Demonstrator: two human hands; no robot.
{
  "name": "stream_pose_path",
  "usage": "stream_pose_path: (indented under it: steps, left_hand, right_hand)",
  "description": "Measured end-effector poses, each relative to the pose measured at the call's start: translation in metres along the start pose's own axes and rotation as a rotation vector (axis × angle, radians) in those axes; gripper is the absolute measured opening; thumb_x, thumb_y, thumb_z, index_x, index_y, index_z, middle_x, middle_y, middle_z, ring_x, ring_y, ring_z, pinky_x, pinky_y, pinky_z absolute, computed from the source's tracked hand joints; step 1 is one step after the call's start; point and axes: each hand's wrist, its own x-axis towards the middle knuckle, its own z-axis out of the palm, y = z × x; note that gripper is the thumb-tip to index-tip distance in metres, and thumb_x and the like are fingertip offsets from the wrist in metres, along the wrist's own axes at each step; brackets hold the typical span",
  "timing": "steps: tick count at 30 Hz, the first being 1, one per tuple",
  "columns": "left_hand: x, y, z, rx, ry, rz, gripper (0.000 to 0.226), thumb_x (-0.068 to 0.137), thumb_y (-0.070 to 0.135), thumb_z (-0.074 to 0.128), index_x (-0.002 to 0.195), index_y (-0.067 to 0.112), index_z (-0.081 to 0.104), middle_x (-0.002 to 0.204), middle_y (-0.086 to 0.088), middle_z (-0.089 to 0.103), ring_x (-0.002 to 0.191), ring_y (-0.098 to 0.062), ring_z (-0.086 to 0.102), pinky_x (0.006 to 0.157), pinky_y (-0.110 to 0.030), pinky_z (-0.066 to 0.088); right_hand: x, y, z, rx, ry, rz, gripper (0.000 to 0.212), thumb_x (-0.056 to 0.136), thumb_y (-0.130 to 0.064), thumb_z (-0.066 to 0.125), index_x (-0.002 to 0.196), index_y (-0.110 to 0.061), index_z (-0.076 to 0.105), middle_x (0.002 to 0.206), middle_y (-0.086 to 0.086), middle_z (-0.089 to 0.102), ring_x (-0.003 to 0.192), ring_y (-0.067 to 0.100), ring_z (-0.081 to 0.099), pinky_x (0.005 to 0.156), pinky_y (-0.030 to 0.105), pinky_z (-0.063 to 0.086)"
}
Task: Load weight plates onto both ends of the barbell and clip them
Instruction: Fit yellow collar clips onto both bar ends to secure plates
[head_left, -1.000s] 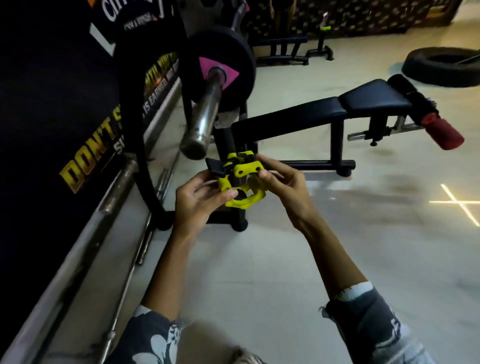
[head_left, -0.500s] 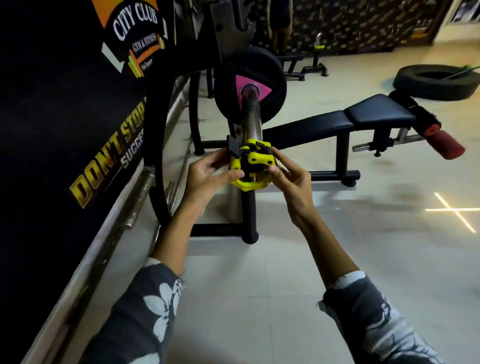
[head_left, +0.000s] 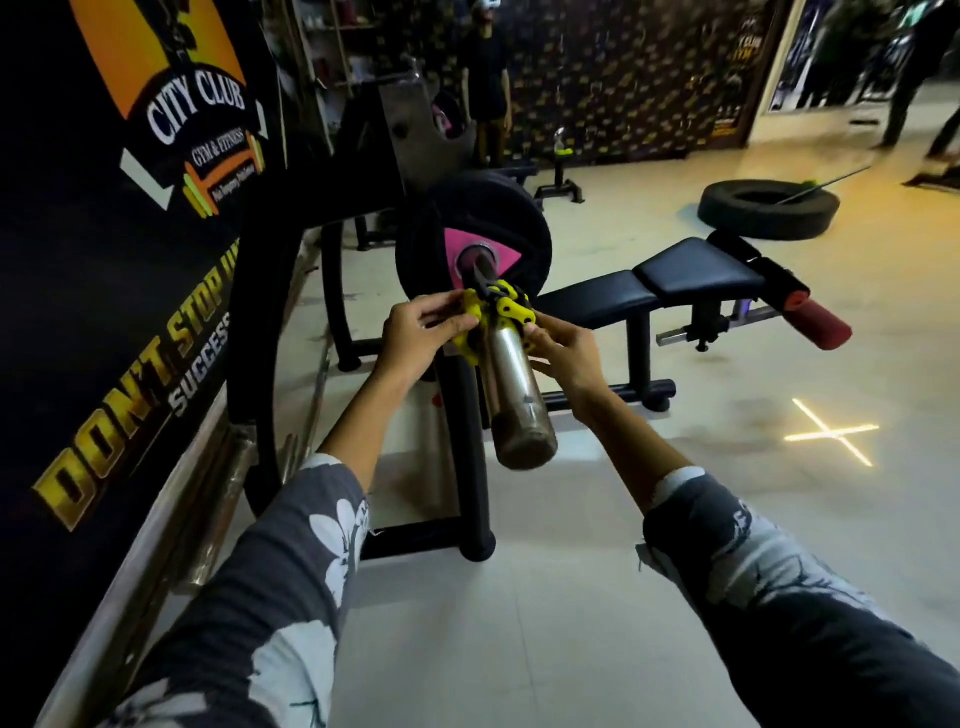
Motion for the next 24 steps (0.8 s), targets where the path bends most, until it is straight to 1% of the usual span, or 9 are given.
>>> stream_pose_path:
  steps: [3,6,8,11,14,16,19,22,24]
  left_hand:
    - [0.037,-0.011,-0.004,0.013,0.015,-0.041,0.043,0.076,0.003,0.072,0.117,0.002,0.060,0.113,-0.014,0.064,0.104,-0.025,0.063,0.094,-0.036,0.050]
    - [0.076,-0.018,-0.002,0.093,0.092,-0.051,0.042,0.078,0.000,0.069,0.118,-0.007,0.057,0.114,-0.017,0.062,0.092,-0.009,0.065,0.079,-0.013,0.051]
    - [0.091,-0.018,0.001,0.153,0.105,-0.031,0.040,0.081,0.003,0.067,0.119,-0.006,0.057,0.116,-0.018,0.062,0.099,-0.014,0.062,0.072,-0.004,0.047]
    - [0.110,-0.023,-0.001,0.366,0.113,0.051,0.041,0.079,0.026,0.071,0.114,0.005,0.065,0.115,-0.010,0.063,0.109,-0.024,0.058,0.085,-0.015,0.044]
    - [0.113,-0.029,-0.010,0.578,0.226,0.219,0.069,0.064,0.058,0.064,0.116,0.013,0.063,0.114,-0.010,0.051,0.111,-0.023,0.047,0.096,-0.030,0.038]
    - [0.119,-0.024,-0.012,0.626,0.312,0.304,0.085,0.058,0.062,0.066,0.126,0.014,0.051,0.125,-0.012,0.044,0.120,-0.024,0.040,0.102,-0.034,0.034]
    - [0.135,-0.009,-0.017,0.602,0.162,0.232,0.111,0.053,0.059,0.077,0.143,0.015,0.029,0.148,-0.011,0.028,0.138,-0.024,0.026,0.114,-0.040,0.025]
    - [0.144,-0.002,-0.020,0.570,0.014,0.101,0.114,0.059,0.038,0.084,0.148,0.019,0.016,0.156,-0.005,0.018,0.142,-0.019,0.017,0.116,-0.037,0.019]
    - [0.147,-0.005,-0.023,0.565,0.007,0.102,0.116,0.059,0.037,0.084,0.148,0.021,0.012,0.157,-0.004,0.015,0.143,-0.018,0.014,0.117,-0.039,0.018]
  right_hand:
    - [0.045,0.006,0.005,-0.032,0.022,0.000,0.033,0.089,-0.016,0.059,0.121,-0.008,0.060,0.095,0.012,0.067,0.087,0.025,0.064,0.084,0.044,0.055]
    - [0.093,0.012,0.011,-0.021,0.043,0.004,0.033,0.087,-0.015,0.062,0.119,-0.007,0.061,0.095,0.014,0.068,0.085,0.026,0.064,0.078,0.038,0.058]
    - [0.109,0.014,0.014,0.013,0.048,0.015,0.034,0.087,-0.013,0.062,0.120,-0.004,0.060,0.094,0.013,0.067,0.081,0.020,0.062,0.071,0.026,0.058]
    - [0.131,0.025,0.010,0.061,-0.014,0.006,0.036,0.086,-0.013,0.062,0.120,-0.002,0.059,0.099,0.015,0.067,0.085,0.021,0.063,0.074,0.027,0.056]
    - [0.137,0.035,0.002,0.100,-0.091,-0.009,0.035,0.086,-0.011,0.061,0.120,-0.002,0.059,0.103,0.019,0.067,0.090,0.026,0.066,0.080,0.037,0.055]
    - [0.139,0.037,0.000,0.132,-0.112,-0.031,0.033,0.086,-0.009,0.061,0.119,-0.003,0.060,0.101,0.016,0.068,0.088,0.021,0.067,0.077,0.029,0.056]
    - [0.137,0.035,0.000,0.177,-0.149,-0.061,0.033,0.087,-0.006,0.059,0.120,-0.003,0.058,0.096,0.008,0.069,0.082,0.009,0.069,0.070,0.019,0.055]
    - [0.136,0.033,-0.004,0.179,-0.176,-0.037,0.031,0.087,-0.007,0.058,0.119,-0.008,0.059,0.094,0.004,0.069,0.081,0.006,0.069,0.071,0.018,0.056]
    - [0.138,0.029,-0.008,0.157,-0.204,0.022,0.029,0.091,-0.019,0.055,0.116,-0.007,0.062,0.094,0.005,0.070,0.082,0.008,0.069,0.074,0.023,0.057]
